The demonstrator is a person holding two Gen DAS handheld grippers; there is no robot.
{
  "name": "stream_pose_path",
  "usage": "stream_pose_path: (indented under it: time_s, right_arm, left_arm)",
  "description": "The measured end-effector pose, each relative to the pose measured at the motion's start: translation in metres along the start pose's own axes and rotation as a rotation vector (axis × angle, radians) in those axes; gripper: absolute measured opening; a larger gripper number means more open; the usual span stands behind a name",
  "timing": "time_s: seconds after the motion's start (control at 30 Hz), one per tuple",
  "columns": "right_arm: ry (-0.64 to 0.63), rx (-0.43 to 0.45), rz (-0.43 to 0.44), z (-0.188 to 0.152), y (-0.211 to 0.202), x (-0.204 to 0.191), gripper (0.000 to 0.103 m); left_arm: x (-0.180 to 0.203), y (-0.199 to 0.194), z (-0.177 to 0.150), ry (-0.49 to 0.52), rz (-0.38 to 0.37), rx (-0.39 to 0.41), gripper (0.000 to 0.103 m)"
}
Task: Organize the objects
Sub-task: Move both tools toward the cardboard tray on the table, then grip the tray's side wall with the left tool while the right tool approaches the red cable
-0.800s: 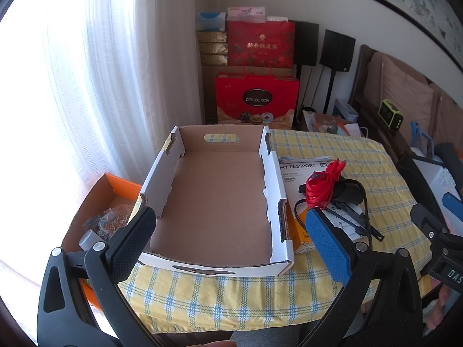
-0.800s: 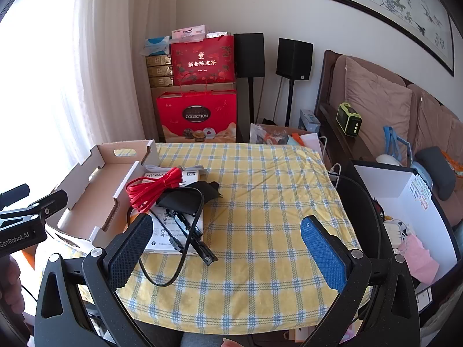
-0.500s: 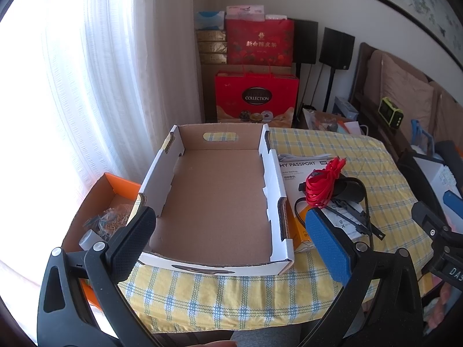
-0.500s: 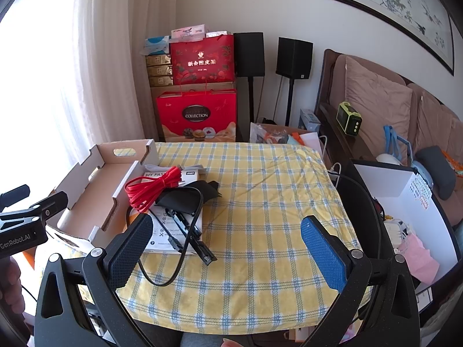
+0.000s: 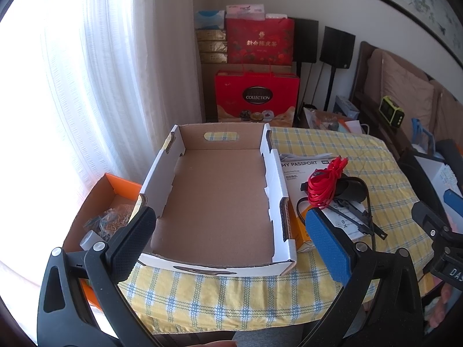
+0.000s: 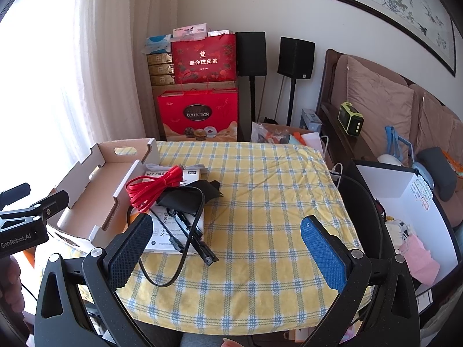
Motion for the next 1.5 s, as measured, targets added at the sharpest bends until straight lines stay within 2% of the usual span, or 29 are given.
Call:
stream_pose_path:
  time_s: [0.43, 0.53, 0.63, 0.83, 0.97, 1.0, 1.13, 1.17, 1.2, 1.37, 1.5]
  right_arm:
    - [0.001, -0.01, 0.004, 0.002, 0.007, 0.002, 0.103]
    - [0.002, -0.01, 0.017, 0.004, 0.009, 0.0, 0.103]
    - [-0.005, -0.017, 0.039, 0.007, 0.014, -0.005, 0.103]
    - [-0.017, -0.03, 0.063, 0.015, 0.026, -0.015, 0.103]
    - [-0.017, -0.043, 0.108, 0.019, 0.033, -0.025, 0.102]
    - [-0.021, -0.046, 0.118, 0.02, 0.035, -0.029, 0.101]
    - [-0.054, -0.064, 0.138, 0.026, 0.044, -0.045, 0.082]
    - [-0.06, -0.069, 0.15, 0.027, 0.046, -0.05, 0.077]
    - [-0.066, -0.072, 0.165, 0.027, 0.047, -0.056, 0.075]
    - [-0.095, -0.108, 0.259, 0.027, 0.054, -0.086, 0.06]
    - [-0.106, -0.15, 0.335, 0.021, 0.06, -0.11, 0.057]
  left_arm:
    - [-0.011, 0.008, 0.003, 0.012, 0.024, -0.018, 0.103]
    - [-0.016, 0.01, 0.006, 0.003, 0.009, -0.023, 0.103]
    - [-0.029, 0.016, 0.011, -0.015, -0.01, -0.037, 0.103]
    - [-0.062, 0.03, 0.023, -0.02, 0.043, -0.045, 0.102]
    - [-0.084, 0.04, 0.028, -0.039, 0.042, -0.061, 0.098]
    - [-0.088, 0.043, 0.028, -0.042, 0.037, -0.068, 0.094]
    - [-0.101, 0.056, 0.026, -0.036, 0.032, -0.11, 0.073]
    - [-0.103, 0.059, 0.024, -0.031, 0.029, -0.12, 0.07]
    - [-0.104, 0.062, 0.023, -0.027, 0.024, -0.129, 0.066]
    - [-0.108, 0.075, 0.013, -0.024, -0.01, -0.179, 0.054]
    - [-0.111, 0.083, 0.006, -0.034, -0.038, -0.214, 0.046]
Point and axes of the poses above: each gripper's, at about its wrist camera, not at the fingertips, and y roughly the way its jaws point, x to its right, z to its top, the point moved 4 cm from there along y, roughly the way its jaws point, and after that the axes turned 2 degrees about -y, right-handed, at the moved point
